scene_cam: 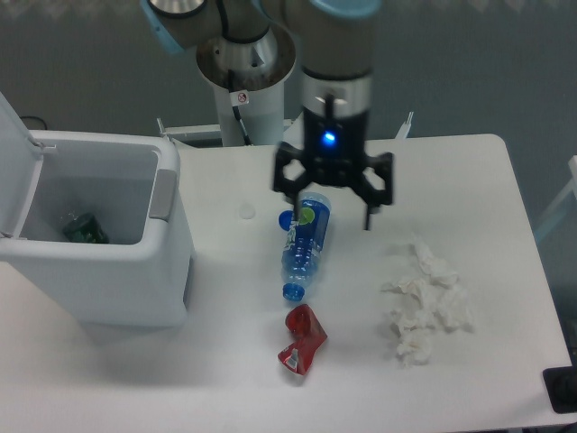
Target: Place the plastic bottle in the trash can
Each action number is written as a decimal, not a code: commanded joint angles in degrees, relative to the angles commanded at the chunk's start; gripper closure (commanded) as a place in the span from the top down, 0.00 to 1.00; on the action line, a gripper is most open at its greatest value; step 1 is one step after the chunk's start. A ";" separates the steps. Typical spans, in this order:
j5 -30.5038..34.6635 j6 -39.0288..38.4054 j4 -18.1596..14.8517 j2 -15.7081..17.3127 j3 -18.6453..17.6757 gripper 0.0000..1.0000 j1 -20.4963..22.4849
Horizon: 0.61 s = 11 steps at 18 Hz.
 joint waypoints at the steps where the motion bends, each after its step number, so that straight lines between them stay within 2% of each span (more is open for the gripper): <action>1: 0.00 2.29 -0.09 -0.97 0.00 1.00 0.62; 4: 0.35 10.45 -0.44 -3.17 0.00 1.00 2.37; 8: 5.17 22.24 -0.26 -8.96 1.66 1.00 4.66; 11: 6.33 24.72 -0.18 -11.08 1.84 1.00 6.50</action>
